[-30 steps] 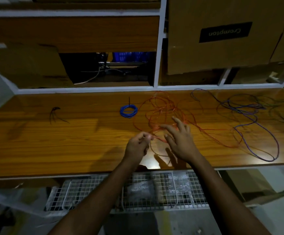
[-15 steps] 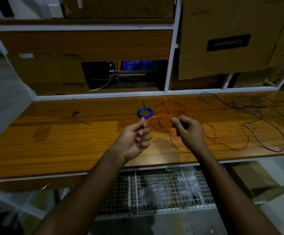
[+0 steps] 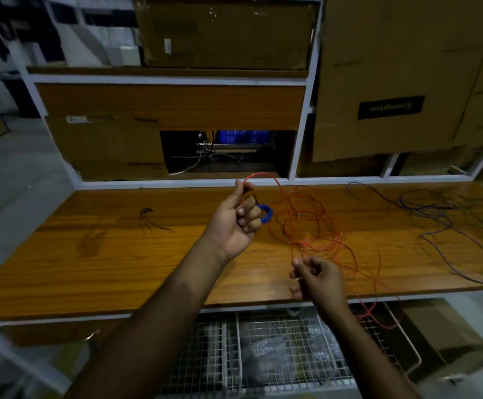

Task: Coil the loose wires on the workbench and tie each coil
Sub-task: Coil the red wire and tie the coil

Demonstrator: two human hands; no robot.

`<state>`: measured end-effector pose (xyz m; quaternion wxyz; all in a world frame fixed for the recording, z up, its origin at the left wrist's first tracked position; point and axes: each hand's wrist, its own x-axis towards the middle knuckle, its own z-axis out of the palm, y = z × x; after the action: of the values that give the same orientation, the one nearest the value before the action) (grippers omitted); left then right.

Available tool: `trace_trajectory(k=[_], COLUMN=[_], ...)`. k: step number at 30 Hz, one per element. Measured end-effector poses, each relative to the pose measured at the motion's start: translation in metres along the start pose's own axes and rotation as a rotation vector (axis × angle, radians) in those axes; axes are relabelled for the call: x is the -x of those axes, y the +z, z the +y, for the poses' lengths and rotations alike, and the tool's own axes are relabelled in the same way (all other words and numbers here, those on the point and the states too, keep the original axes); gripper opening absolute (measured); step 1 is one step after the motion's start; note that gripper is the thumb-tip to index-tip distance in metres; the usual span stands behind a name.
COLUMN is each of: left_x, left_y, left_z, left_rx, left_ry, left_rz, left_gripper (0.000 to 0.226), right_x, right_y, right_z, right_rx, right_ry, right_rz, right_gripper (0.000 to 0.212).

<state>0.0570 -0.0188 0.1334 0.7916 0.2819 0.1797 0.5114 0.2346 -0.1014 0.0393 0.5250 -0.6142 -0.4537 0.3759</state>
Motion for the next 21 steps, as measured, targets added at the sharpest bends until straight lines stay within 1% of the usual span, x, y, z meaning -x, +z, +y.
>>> trace_trajectory(k=[1,2,4,5,7,9,10,11,13,14,15,17,18,19,20,21], left_x=[-0.002,-0.004,-0.006,-0.006,-0.007,-0.007,-0.007,-0.007,-0.005,-0.004,-0.002,0.0,0.002,0.004,0.005,0.007], left_y=[0.003,0.006,0.013,0.015,0.022,0.026,0.029,0.031,0.038,0.041,0.045,0.053,0.057,0.062,0.065,0.068], left_z=[-0.002,-0.003,-0.004,-0.003,-0.001,0.001,0.002,0.003,0.003,0.003,0.002,0.004,0.005,0.007,0.008,0.01], left_rx=[-0.023,-0.043,-0.073,-0.088,-0.119,-0.141,-0.165,-0.202,-0.281,-0.307,-0.311,-0.284,-0.266,-0.242,-0.211,-0.173], left_ry=[0.006,0.01,0.013,0.013,0.017,0.018,0.016,0.014,0.011,0.012,0.014,0.01,0.003,-0.003,-0.011,-0.025], left_rz=[0.013,0.024,0.045,0.054,0.067,0.058,0.05,0.043,0.014,0.002,-0.002,-0.009,-0.023,-0.046,-0.072,-0.099], left_gripper=[0.032,0.032,0.033,0.033,0.032,0.032,0.031,0.03,0.028,0.027,0.026,0.026,0.031,0.032,0.031,0.029], right_x=[0.003,0.006,0.013,0.016,0.022,0.027,0.027,0.026,0.017,0.01,0.002,-0.012,-0.019,-0.025,-0.032,-0.039], right_y=[0.004,0.006,0.007,0.005,-0.002,-0.011,-0.015,-0.019,-0.026,-0.028,-0.029,-0.03,-0.03,-0.029,-0.027,-0.027], right_z=[-0.014,-0.029,-0.064,-0.082,-0.112,-0.14,-0.152,-0.165,-0.184,-0.19,-0.193,-0.197,-0.198,-0.198,-0.196,-0.195], right_rx=[0.15,0.308,0.599,0.721,0.868,0.939,0.976,0.994,0.935,0.884,0.829,0.665,0.576,0.509,0.49,0.523], right_ry=[-0.094,-0.188,-0.33,-0.381,-0.455,-0.568,-0.654,-0.739,-0.864,-0.913,-0.957,-1.018,-1.008,-0.963,-0.903,-0.849], right_rz=[0.033,0.031,-0.053,-0.114,-0.299,-0.485,-0.53,-0.532,-0.455,-0.381,-0.273,-0.04,0.039,0.075,0.078,0.055], right_gripper=[0.014,0.019,0.025,0.024,0.016,0.032,0.036,0.036,0.035,0.035,0.032,0.019,0.014,0.012,0.013,0.015])
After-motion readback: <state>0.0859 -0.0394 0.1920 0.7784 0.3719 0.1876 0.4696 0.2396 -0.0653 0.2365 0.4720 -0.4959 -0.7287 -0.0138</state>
